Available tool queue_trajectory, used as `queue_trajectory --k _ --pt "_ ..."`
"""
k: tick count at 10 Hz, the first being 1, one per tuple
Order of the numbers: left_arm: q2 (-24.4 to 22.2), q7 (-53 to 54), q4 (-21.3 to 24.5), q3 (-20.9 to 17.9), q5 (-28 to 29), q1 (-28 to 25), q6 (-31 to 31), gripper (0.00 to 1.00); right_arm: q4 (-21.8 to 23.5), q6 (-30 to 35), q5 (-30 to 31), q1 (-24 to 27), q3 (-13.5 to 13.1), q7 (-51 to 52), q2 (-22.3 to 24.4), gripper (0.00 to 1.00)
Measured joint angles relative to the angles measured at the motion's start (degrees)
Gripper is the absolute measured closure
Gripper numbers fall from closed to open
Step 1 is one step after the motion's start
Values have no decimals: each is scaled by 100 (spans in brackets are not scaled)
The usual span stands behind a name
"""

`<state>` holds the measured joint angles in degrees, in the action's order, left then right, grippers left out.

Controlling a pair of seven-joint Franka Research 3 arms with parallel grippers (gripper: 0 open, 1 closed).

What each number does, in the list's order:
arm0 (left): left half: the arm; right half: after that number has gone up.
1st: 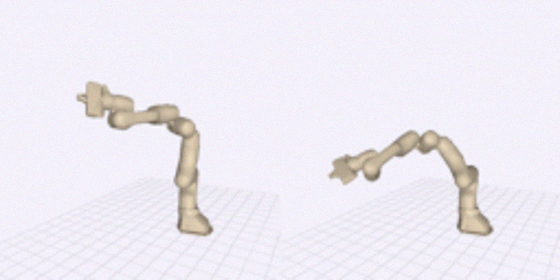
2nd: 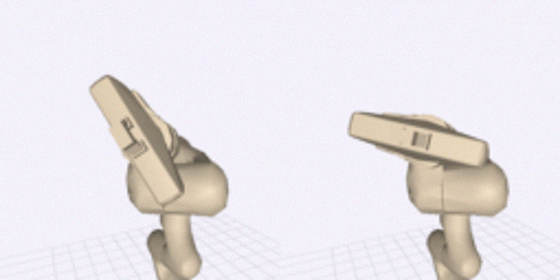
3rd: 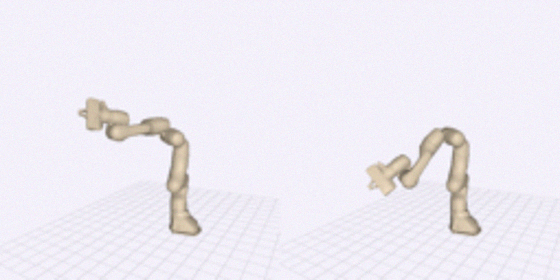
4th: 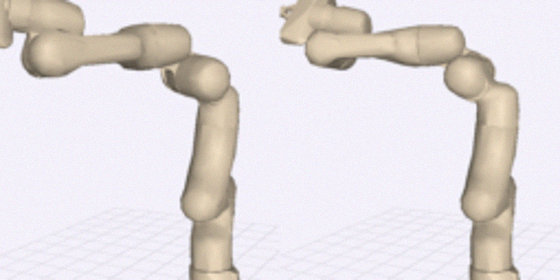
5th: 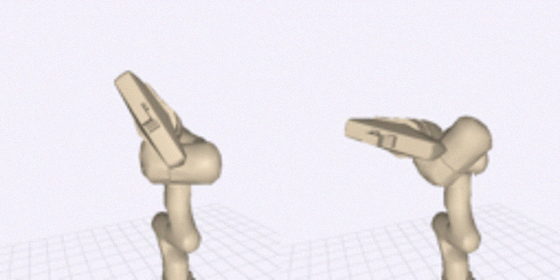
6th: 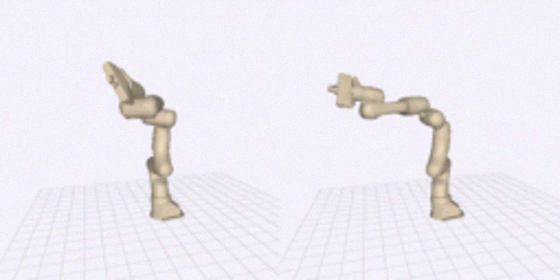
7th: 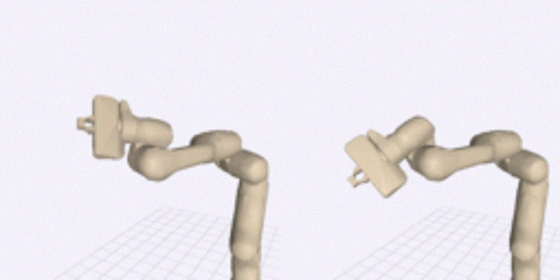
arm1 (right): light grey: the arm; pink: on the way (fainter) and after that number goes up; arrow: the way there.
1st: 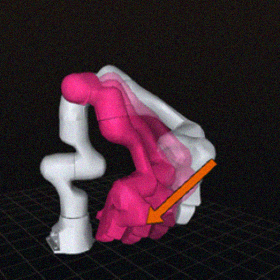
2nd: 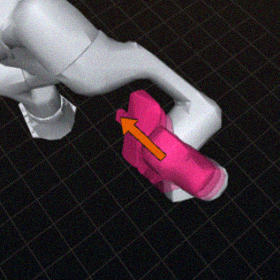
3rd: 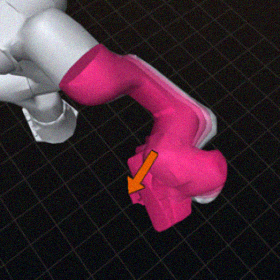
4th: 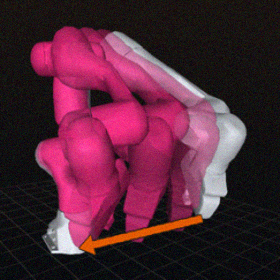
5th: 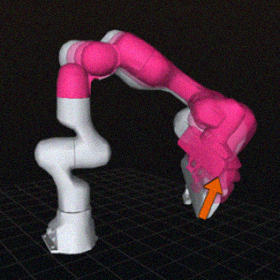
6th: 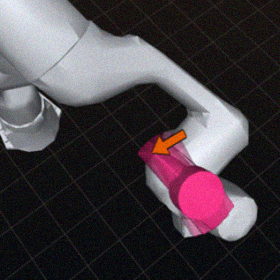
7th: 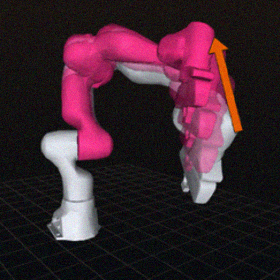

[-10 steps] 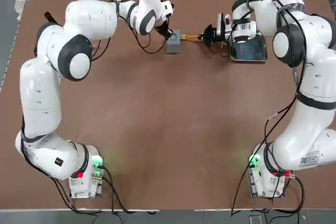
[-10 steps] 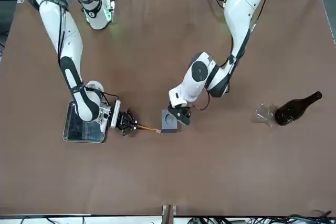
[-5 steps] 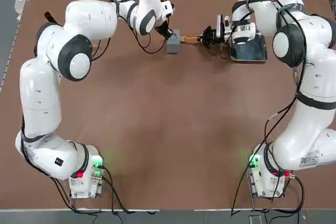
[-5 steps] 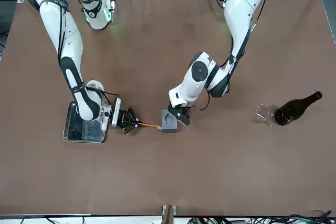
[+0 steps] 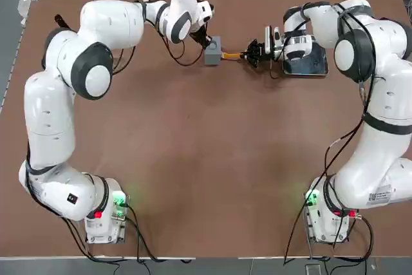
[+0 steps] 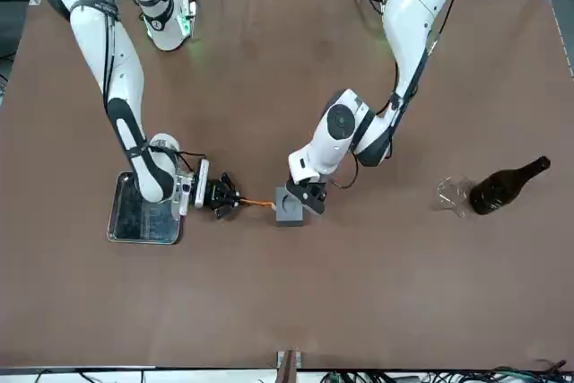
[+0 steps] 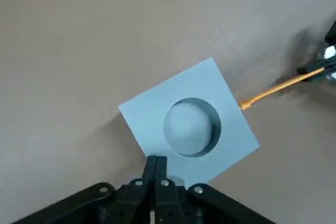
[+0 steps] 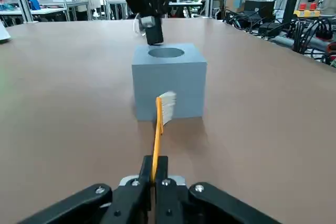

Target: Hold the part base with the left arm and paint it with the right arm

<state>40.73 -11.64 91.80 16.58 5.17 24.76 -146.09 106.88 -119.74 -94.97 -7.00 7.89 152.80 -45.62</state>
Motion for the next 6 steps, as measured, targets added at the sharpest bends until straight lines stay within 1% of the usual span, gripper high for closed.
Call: queue_trajectory --k 6 --pt "0 0 0 0 0 1 0 99 196 400 -44 1 -9 203 1 96"
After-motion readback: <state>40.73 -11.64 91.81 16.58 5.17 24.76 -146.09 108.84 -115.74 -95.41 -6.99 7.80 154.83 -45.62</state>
